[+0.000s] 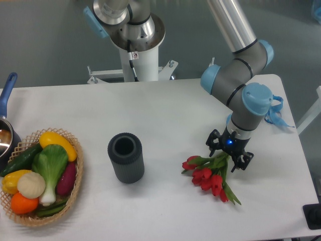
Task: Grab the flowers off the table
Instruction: 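Close the gripper around the tulip stems below the flower heads, then lift the grasped tulip bunch up off the table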
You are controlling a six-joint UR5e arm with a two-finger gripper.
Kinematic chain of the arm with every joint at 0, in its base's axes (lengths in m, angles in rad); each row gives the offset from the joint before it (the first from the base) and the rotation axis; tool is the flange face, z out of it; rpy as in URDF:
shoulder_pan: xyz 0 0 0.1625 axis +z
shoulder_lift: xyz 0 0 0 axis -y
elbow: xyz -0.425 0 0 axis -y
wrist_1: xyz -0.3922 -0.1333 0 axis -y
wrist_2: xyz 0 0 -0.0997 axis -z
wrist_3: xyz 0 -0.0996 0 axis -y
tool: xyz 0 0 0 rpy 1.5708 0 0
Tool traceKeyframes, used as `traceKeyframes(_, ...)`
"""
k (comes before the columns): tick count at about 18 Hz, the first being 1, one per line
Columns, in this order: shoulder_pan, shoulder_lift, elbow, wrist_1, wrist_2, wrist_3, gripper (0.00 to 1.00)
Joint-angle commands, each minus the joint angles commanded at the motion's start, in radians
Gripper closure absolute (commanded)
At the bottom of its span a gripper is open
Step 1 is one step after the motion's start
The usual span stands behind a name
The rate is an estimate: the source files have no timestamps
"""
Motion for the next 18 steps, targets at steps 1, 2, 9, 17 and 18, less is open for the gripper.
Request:
traceKeyframes(1, 0.000, 0.000, 0.000, 0.000, 0.000, -0.002, 0.43)
traceKeyframes(2, 0.000, 0.000, 0.000, 0.000, 0.000, -0.003, 0.48)
traceKeyframes(9, 0.000, 0.005, 0.000, -0.002, 0.000, -0.005, 0.66)
traceKeyframes(17, 0.026, 0.129, 0.021, -0.008, -0.137, -0.012, 0.67)
traceKeyframes(18, 0.047, 0.165, 0.023, -0.008, -0.243, -0.049, 0.67)
